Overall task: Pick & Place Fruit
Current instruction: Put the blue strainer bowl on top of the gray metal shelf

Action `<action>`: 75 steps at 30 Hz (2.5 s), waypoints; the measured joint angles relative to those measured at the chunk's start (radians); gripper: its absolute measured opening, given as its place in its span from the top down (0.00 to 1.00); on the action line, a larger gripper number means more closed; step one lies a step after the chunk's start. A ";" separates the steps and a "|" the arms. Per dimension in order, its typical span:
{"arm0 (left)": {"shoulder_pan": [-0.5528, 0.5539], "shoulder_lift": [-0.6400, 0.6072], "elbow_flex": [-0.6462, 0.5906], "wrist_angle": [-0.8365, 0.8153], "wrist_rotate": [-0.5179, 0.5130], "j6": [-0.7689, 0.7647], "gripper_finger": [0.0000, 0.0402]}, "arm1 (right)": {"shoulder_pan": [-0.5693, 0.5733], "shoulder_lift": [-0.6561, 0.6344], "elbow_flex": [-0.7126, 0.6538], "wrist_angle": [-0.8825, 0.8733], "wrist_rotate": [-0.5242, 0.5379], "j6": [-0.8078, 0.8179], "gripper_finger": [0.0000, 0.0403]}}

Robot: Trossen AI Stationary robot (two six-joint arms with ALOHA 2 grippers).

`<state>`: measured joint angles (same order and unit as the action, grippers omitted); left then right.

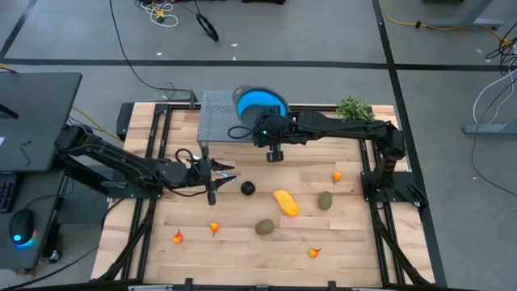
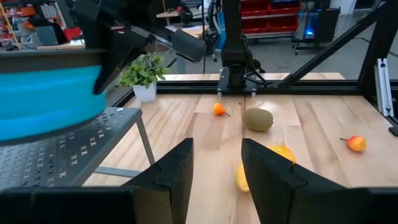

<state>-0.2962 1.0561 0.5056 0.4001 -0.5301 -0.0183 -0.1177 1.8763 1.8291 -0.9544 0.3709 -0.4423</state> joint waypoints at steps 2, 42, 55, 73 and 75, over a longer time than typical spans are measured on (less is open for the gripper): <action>0.000 0.000 0.000 -0.002 0.000 -0.001 0.64 | 0.000 0.001 -0.012 -0.005 0.008 0.017 0.89; -0.005 0.000 0.000 -0.084 0.000 -0.027 0.64 | 0.137 -0.037 -0.023 0.039 0.195 0.215 0.39; -0.005 0.008 0.000 -0.055 0.045 -0.028 0.64 | 0.221 -0.136 -0.127 -0.239 0.229 0.636 0.39; 0.028 0.009 0.000 0.143 0.042 -0.013 0.64 | 0.283 -0.601 -1.019 0.382 0.281 0.908 0.39; 0.055 0.009 0.022 0.112 0.021 -0.060 0.64 | 0.283 -0.636 -1.093 0.462 0.279 0.908 0.39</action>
<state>-0.2414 1.0649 0.5280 0.5123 -0.5088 -0.0780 0.1652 1.2398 0.7364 -0.4925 0.6502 0.4655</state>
